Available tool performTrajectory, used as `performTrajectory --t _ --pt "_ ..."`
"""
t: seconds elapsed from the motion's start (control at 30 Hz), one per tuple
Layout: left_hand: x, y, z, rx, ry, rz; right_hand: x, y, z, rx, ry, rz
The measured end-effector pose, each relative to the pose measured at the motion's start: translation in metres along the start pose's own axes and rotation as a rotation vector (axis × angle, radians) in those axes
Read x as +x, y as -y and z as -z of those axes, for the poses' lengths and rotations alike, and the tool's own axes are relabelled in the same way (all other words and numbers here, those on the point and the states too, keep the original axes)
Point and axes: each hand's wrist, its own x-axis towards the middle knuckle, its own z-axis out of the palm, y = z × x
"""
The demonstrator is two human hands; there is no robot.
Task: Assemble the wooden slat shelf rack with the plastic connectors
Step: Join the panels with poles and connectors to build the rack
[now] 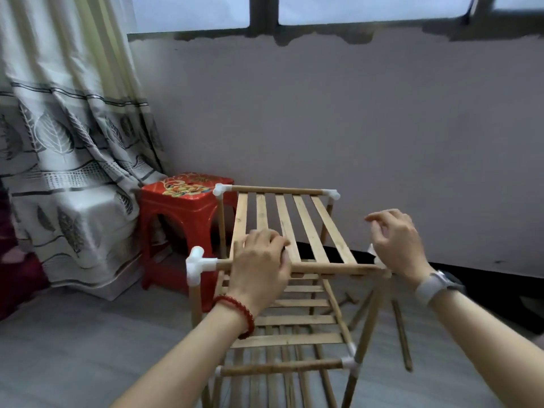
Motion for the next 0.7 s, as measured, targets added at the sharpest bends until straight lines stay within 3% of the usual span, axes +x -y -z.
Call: performTrajectory --t 0.07,0.13,0.2,0.33,0.7 --pt "0.011 -0.035 -0.018 -0.045 0.205 -0.117 0.006 -0.019 0.012 0.106 0.258 -0.253" --pt "0.021 -0.061 -0.040 -0.013 0.383 -0.173 0.006 -0.027 0.015 0.185 0.528 -0.316" --pt "0.030 -0.080 -0.060 0.090 0.487 -0.221 0.004 -0.029 0.012 0.348 0.640 -0.351" --pt "0.046 -0.090 -0.081 0.198 0.562 -0.294 0.005 -0.034 0.005 0.568 0.526 -0.460" --pt "0.048 -0.077 -0.065 0.111 0.514 -0.213 -0.007 -0.031 -0.007 0.543 0.348 -0.520"
